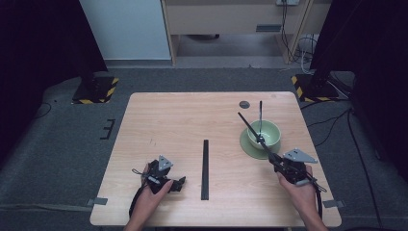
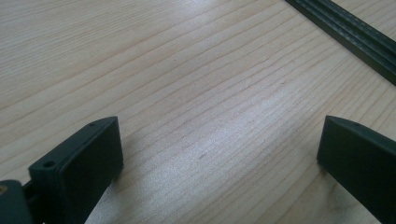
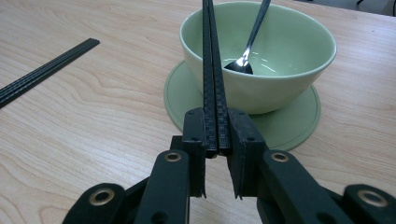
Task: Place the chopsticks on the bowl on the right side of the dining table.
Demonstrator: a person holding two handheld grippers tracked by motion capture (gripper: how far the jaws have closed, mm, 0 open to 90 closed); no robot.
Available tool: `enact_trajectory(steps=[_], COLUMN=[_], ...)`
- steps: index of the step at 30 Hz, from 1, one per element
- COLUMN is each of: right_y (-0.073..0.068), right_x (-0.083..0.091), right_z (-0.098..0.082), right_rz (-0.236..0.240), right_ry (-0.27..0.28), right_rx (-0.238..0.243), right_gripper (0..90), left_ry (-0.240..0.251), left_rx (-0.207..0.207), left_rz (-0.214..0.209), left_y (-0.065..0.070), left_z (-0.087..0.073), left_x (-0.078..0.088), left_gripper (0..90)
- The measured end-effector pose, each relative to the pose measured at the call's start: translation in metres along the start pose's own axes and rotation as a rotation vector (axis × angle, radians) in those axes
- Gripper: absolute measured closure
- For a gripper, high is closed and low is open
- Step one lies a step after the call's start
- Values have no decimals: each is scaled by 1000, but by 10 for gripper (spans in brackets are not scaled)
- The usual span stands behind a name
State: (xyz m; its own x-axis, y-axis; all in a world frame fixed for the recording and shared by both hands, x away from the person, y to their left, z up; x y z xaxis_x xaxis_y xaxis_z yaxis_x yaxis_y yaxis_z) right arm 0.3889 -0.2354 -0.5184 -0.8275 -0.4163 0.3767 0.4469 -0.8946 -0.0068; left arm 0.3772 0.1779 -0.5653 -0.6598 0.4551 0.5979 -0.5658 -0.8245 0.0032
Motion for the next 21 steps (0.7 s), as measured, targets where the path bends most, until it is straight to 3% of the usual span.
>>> enact_trajectory(steps=[21], right_y=[4], right_x=[-5], right_z=[2], right_rz=[24], right_ry=[0], right_rx=[3], right_gripper=[784], left_ry=[0], left_rx=[0], left_rz=[0], left_y=[0], left_z=[0], left_x=[0], left_gripper=[0])
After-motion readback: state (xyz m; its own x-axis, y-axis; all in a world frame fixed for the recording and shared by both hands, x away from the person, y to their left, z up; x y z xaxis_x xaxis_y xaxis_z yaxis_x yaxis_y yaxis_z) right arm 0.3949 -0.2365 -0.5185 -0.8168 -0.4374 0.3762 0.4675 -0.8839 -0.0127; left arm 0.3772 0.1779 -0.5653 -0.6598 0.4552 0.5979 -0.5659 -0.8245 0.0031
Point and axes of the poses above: each handheld gripper's, and its own axes: x roughly backward along the jaws, z roughly out of its top, y roughly to its right, the point moved 4 cm from there along -x, roughly forward along the jaws, and after that the axes turned 9 degrees about y, right-handed, at the moved point
